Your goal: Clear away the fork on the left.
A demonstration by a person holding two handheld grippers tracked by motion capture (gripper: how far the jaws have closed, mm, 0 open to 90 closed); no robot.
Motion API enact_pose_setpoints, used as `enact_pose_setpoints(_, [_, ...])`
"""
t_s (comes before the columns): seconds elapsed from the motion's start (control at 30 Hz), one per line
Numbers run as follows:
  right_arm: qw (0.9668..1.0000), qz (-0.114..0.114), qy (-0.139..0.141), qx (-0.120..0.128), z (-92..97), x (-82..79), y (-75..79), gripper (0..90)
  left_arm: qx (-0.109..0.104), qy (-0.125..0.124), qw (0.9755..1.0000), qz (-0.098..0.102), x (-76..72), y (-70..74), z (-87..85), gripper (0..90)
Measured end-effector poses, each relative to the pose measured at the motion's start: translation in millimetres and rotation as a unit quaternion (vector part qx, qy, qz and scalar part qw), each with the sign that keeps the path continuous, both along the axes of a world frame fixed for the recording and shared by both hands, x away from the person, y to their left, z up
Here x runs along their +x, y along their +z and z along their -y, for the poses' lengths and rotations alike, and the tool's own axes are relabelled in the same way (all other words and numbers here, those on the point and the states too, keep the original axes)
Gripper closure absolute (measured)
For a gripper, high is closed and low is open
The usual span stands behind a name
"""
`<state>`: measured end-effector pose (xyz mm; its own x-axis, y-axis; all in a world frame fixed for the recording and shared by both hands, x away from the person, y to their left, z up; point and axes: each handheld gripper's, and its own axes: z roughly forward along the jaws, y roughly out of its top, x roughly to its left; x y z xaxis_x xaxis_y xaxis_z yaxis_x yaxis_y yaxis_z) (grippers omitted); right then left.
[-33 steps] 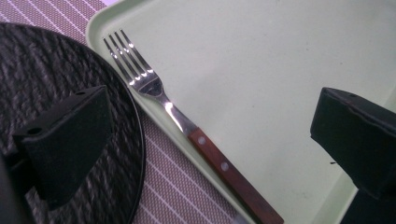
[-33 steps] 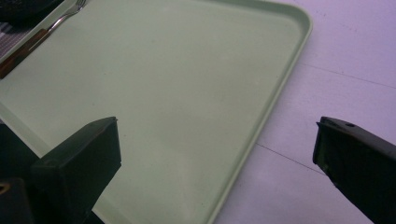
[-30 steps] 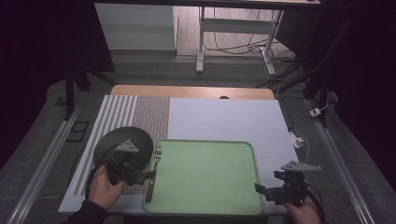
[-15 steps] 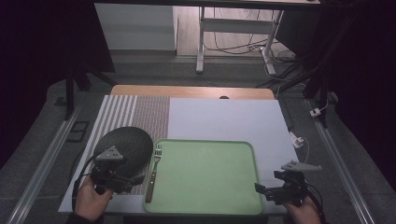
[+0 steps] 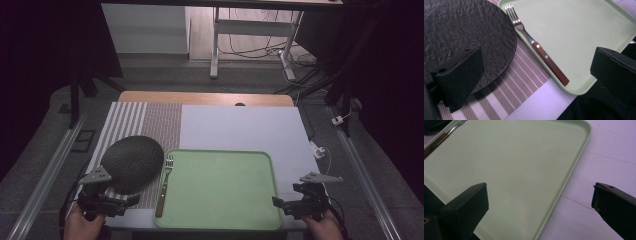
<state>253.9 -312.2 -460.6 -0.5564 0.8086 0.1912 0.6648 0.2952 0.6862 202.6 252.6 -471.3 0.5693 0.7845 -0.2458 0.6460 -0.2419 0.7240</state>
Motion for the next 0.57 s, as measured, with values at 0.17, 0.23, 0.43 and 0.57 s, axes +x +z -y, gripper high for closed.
enact_pose_setpoints(0.17, [1.0, -0.004, -0.001, -0.007, -1.6, 0.7, -0.5, 0.9, 0.01, 0.01, 0.9999, -0.004, -7.7, -2.9, -5.1, 0.0])
enact_pose_setpoints(0.23, [0.9999, -0.008, -0.001, -0.01, -2.1, 1.2, -0.7, 0.9, 0.021, 0.014, 0.9996, -0.013, -9.5, -5.8, -5.8, 0.0])
enact_pose_setpoints(0.43, [0.9999, -0.011, 0.0, -0.013, -3.1, 1.7, -1.0, 0.9, 0.041, 0.016, 0.9988, -0.021, -11.7, -7.6, -4.4, 0.0])
enact_pose_setpoints(0.57, [0.9999, -0.011, 0.001, -0.012, -3.0, 1.9, -1.2, 0.9, 0.034, 0.013, 0.9991, -0.022, -10.9, -7.4, -5.1, 0.0])
